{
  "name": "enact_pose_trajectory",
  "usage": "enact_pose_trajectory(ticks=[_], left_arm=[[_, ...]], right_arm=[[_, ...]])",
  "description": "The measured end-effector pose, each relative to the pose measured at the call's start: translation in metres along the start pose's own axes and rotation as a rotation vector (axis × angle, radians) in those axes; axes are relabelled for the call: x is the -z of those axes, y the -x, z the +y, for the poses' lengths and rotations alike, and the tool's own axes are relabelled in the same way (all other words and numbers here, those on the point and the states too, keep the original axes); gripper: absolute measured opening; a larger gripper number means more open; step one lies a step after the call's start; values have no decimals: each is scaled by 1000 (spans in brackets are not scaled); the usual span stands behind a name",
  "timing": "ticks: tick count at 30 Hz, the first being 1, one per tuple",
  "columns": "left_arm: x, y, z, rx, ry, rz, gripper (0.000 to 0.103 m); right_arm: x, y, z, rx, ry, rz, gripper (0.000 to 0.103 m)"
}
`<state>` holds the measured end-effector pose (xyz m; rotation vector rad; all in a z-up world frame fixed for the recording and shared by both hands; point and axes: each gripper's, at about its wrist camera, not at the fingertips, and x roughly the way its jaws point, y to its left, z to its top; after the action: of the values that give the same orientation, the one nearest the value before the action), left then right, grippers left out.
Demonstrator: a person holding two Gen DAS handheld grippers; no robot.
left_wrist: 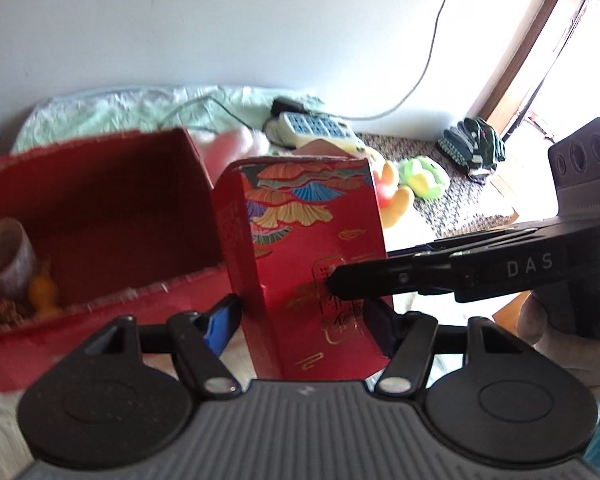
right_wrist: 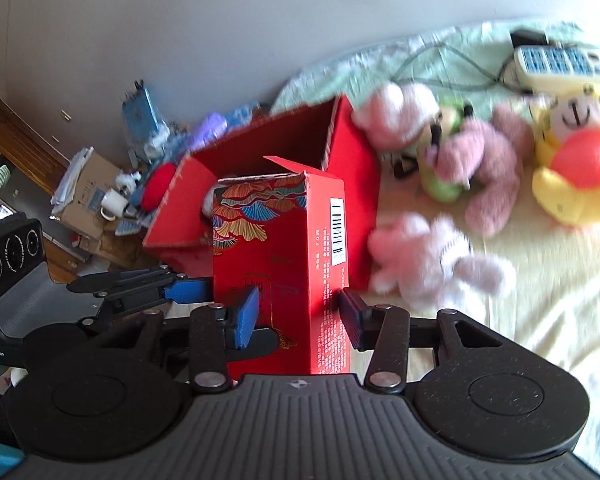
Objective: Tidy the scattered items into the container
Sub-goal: 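Carry the carton with the right gripper over the red box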
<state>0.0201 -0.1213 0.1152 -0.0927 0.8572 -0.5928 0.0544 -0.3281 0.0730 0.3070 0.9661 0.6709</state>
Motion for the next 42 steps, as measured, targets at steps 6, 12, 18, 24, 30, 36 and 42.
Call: enact_pose_trajectory(ticks=[6,12,18,24,30,36,42], left_arm=[[-30,12,26,-54,-42,-48,66],[-57,7,77,-81,-13,-20,66],[-57,-20,129,-79,61,79,66],[-46,-49,162,-56,128,180,66],[-41,-73,179,-29,140,293,66],[-39,-95,185,-22,143,404,66],[-38,-110,189,-7,164,490,66]], right_arm=[[-34,-10,22,-8,67,-67,47],[-72,-52,43,-2,105,-46,47],[-96,-114,58,40,139,64,47],[-104,-168,58,97,125,201,47],[-101,-197,64,167,149,305,47],[-100,-218,63,236,148,367,45],[-98,-231,59,295,139,407,44]])
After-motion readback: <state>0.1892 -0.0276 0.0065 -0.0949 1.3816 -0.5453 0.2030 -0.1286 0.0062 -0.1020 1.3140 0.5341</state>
